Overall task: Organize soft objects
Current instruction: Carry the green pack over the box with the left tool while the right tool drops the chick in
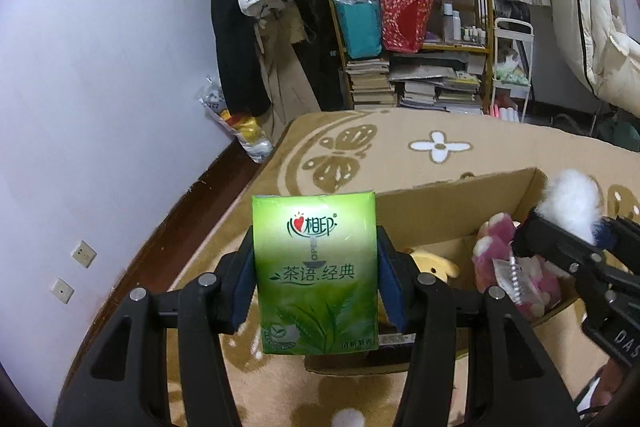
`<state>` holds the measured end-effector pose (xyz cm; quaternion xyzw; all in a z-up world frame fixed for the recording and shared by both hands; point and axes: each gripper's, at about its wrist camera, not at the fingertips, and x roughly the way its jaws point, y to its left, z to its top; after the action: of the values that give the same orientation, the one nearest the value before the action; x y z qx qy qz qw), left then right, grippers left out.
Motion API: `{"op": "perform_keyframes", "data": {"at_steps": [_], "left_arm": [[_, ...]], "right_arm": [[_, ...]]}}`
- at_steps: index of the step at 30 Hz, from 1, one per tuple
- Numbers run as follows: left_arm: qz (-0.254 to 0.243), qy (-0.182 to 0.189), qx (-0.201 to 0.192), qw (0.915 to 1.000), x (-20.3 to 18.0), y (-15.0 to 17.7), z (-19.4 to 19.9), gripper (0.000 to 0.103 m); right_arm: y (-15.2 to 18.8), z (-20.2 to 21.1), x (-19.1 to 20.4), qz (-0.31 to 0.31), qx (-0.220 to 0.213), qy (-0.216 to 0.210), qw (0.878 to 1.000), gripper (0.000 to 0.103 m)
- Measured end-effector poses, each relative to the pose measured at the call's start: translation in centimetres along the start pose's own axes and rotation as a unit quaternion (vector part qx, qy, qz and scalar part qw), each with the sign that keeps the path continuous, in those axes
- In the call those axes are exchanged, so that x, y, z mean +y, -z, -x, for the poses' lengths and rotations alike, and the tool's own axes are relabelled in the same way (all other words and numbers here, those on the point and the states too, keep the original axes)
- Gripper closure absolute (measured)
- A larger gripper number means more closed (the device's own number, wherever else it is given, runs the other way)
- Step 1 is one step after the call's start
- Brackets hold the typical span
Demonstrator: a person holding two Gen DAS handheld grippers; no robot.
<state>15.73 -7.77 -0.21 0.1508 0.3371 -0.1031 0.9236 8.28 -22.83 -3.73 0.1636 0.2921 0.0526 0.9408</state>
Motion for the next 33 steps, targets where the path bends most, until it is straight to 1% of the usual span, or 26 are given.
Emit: {"op": "perform_keyframes", "data": {"at_steps": [2, 7, 17, 24, 25, 26, 28, 31, 33], "left_arm": [[0.004, 0.005, 0.007, 1.0, -0.1, 0.2, -0.3, 0.051], [0.004, 0.003, 0.014, 0.9999, -0.2, 0.5, -0.6, 0.051], [0.005, 0.003, 0.021, 0.9998, 0.0, 0.3, -1.2, 0.05], [0.002, 0.004, 0.024, 0.9997, -0.2, 0.4, -1.3, 0.05], [0.001, 0.003, 0.024, 0.9997, -0.2, 0.4, -1.3, 0.05], [0.001, 0.001, 0.024, 0.9997, -0.2, 0.4, -1.3, 0.049], [0.0, 0.0, 0.024, 0.9997, -0.2, 0.4, -1.2, 0.048], [0.001, -0.001, 0.025, 0.9997, -0.1, 0.4, -1.1, 0.045], [-0.002, 0.003, 0.025, 0.9997, -0.1, 0.3, -1.2, 0.044]], "right_arm": [[0.1, -0.3, 0.1, 0.002, 0.005, 0.001, 1.0, 0.06], [0.4, -0.5, 0.2, 0.005, 0.01, 0.003, 1.0, 0.06], [1.0, -0.8, 0.1, 0.002, 0.016, 0.004, 1.0, 0.059], [1.1, -1.3, 0.6, 0.011, 0.026, 0.005, 1.0, 0.057], [1.1, -1.3, 0.6, 0.011, 0.026, 0.005, 1.0, 0.055], [1.1, -1.3, 0.6, 0.011, 0.026, 0.006, 1.0, 0.047], [1.1, -1.3, 0.6, 0.009, 0.024, 0.004, 1.0, 0.038], [1.1, -1.2, 0.6, 0.006, 0.021, 0.002, 1.0, 0.037], [1.1, -1.1, 0.6, 0.005, 0.02, 0.004, 1.0, 0.032]]}}
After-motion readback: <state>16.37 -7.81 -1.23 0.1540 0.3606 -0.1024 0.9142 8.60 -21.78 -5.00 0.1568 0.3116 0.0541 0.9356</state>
